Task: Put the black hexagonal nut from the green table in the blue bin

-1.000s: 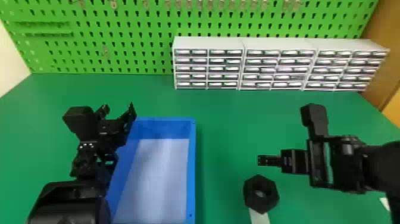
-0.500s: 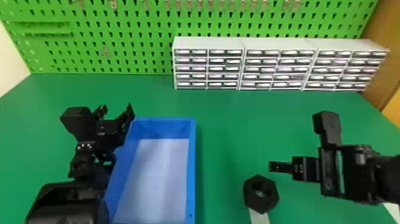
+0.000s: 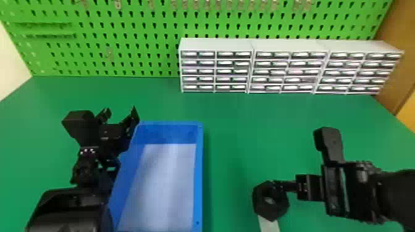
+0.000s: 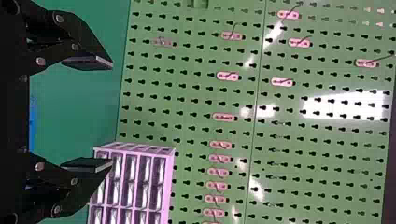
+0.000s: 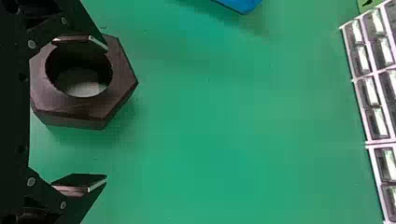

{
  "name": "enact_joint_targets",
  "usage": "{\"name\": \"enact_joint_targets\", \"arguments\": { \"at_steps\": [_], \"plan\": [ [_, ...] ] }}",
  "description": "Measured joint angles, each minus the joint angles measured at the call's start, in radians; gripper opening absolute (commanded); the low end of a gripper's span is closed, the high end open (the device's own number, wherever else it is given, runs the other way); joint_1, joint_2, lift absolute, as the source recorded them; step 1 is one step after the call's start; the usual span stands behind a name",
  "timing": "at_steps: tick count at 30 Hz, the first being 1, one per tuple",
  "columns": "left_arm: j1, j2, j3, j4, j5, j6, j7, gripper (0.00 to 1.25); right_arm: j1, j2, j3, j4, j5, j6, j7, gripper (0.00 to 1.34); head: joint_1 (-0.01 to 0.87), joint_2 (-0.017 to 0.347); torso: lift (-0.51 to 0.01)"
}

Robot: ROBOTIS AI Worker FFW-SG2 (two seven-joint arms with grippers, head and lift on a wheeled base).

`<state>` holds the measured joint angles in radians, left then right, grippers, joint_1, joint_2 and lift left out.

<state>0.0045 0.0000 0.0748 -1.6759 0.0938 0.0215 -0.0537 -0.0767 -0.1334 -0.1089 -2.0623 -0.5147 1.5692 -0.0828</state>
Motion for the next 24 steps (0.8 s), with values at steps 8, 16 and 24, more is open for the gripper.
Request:
{"name": "enact_joint_targets", "arguments": {
  "at_steps": [8, 16, 24],
  "plan": [
    [0.000, 0.000, 0.000, -0.001, 0.001, 0.000, 0.000, 0.74, 0.012, -0.001, 0.002, 0.002, 0.024, 0.000, 0.000, 1.04, 0.686, 0.051, -0.097],
    [0.000, 0.000, 0.000, -0.001, 0.003, 0.000, 0.000, 0.74, 0.018, 0.000, 0.007, 0.011, 0.037, 0.000, 0.000, 1.04, 0.686, 0.051, -0.097],
    [0.000, 0.000, 0.000, -0.002, 0.003, 0.000, 0.000, 0.74, 0.017, 0.000, 0.021, 0.028, 0.033, 0.000, 0.000, 1.04, 0.686, 0.051, -0.097]
  ]
}}
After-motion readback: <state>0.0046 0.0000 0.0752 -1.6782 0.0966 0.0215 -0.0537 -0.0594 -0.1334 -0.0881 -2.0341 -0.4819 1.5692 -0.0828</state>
